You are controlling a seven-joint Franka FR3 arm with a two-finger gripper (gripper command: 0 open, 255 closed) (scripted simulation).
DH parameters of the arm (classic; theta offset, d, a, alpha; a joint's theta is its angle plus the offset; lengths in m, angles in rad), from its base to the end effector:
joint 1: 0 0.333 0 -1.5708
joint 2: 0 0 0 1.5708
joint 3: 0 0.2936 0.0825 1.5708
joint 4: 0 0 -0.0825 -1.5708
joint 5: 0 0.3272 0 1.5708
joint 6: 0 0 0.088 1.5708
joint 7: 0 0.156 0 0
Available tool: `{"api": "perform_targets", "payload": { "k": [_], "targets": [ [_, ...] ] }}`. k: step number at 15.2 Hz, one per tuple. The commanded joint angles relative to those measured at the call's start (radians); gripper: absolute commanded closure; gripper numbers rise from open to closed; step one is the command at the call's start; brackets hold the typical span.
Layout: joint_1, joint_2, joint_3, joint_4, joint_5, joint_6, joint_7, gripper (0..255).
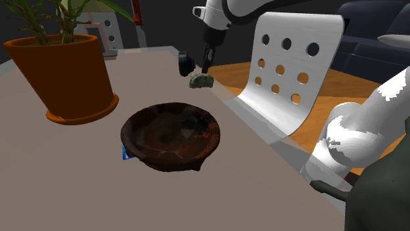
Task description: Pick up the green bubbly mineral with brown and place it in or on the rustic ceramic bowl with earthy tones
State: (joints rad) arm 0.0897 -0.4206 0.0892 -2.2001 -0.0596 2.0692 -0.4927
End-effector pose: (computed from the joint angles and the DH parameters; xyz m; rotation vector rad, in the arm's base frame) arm 0.4155 0.0731 0.5229 2.8022 1.0071 0.4040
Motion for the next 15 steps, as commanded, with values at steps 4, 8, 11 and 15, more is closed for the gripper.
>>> {"api": "perform_targets", "payload": {
  "k": [4,8,11,15],
  "targets": [
    [0.16,-0.07,-0.297,-0.108,0.27,0.054,-0.584,0],
    [0.305,-0.042,-0.527,-0.11,0.418,0.002,-0.954,0],
    [0.315,-0.026,-0.523,-0.133,0.433,0.041,-0.962,0],
    [0.324,-0.011,-0.52,-0.151,0.447,0.075,-0.97,0]
  ]
}}
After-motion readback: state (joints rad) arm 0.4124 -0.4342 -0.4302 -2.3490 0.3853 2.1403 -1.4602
